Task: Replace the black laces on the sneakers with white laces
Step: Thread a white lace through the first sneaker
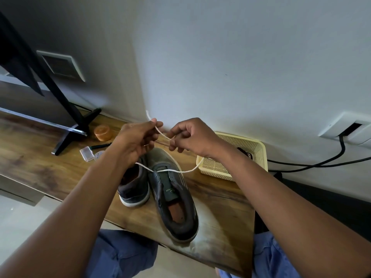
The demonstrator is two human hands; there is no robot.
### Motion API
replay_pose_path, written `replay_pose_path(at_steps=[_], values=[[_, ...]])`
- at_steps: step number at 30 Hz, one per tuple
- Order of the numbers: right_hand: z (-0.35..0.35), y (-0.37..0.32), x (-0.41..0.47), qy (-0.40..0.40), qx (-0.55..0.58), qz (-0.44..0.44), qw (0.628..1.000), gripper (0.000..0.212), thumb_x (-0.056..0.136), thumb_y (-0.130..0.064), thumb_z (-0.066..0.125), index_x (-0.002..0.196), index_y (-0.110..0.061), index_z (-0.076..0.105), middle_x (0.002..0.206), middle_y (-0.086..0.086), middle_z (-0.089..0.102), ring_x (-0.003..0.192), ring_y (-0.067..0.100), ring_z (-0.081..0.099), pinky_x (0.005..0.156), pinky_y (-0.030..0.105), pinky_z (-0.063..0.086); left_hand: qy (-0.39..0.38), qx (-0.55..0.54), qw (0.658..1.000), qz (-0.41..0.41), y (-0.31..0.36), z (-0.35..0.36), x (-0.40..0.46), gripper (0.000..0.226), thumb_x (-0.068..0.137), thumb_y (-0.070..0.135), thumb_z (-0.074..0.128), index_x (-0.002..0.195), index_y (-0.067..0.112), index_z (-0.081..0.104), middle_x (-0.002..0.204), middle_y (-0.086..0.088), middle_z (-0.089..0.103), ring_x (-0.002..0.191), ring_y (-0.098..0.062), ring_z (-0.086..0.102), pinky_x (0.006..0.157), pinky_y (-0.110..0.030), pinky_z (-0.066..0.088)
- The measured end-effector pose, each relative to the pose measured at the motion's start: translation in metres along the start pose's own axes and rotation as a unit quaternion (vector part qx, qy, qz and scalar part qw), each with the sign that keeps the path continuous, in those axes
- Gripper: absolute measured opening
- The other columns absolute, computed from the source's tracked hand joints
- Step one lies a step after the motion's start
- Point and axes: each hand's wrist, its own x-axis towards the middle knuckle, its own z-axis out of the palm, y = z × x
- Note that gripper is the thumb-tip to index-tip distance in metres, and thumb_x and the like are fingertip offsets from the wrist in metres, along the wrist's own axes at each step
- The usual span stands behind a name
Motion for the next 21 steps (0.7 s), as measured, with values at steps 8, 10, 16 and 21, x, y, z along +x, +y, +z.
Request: replay_pose_path(at_steps=[8,10,16,21], values=[[0.002,0.009,0.003,0.09,-0.402,-0.015,0.911,0.008,0.093,-0.039,0.072,0.095,-0.033,0.077,0.096,-0.008,0.064,0.094,0.021,0.064,0.074,0.033,0.039,0.074,-0.1,0.99,0.07,0.009,-0.023,0.001,0.012,0.106,0.015,0.059,0.111,0.011,0.068,0.093,-0.008,0.078,0.059,-0.002,0.056,0.049,-0.013,0.044],[-0.001,0.012,0.003,0.13,-0.401,0.0,0.907,0.014,0.093,-0.044,0.071,0.09,-0.031,0.075,0.091,-0.007,0.068,0.085,0.023,0.064,0.065,0.03,0.036,0.095,-0.113,0.986,0.079,0.011,-0.029,0.001,0.013,0.107,0.017,0.057,0.107,0.012,0.069,0.091,-0.007,0.076,0.059,-0.003,0.054,0.05,-0.014,0.044],[0.0,0.02,0.005,0.175,-0.32,0.04,0.93,0.021,0.09,-0.042,0.071,0.082,-0.023,0.071,0.072,-0.01,0.063,0.076,0.022,0.063,0.057,0.026,0.037,0.117,-0.186,0.972,0.086,0.015,-0.039,0.006,0.017,0.108,0.024,0.054,0.109,0.014,0.068,0.076,0.001,0.065,0.053,-0.002,0.044,0.048,-0.014,0.037],[0.011,0.009,0.003,0.015,-0.225,-0.041,0.973,0.032,0.087,-0.022,0.075,0.118,-0.031,0.073,0.122,-0.009,0.073,0.116,0.015,0.065,0.099,0.032,0.05,0.288,-0.142,0.94,0.118,0.019,-0.045,0.002,0.013,0.092,0.016,0.07,0.079,0.018,0.071,0.057,0.004,0.054,0.047,-0.012,0.042,0.047,-0.026,0.034]])
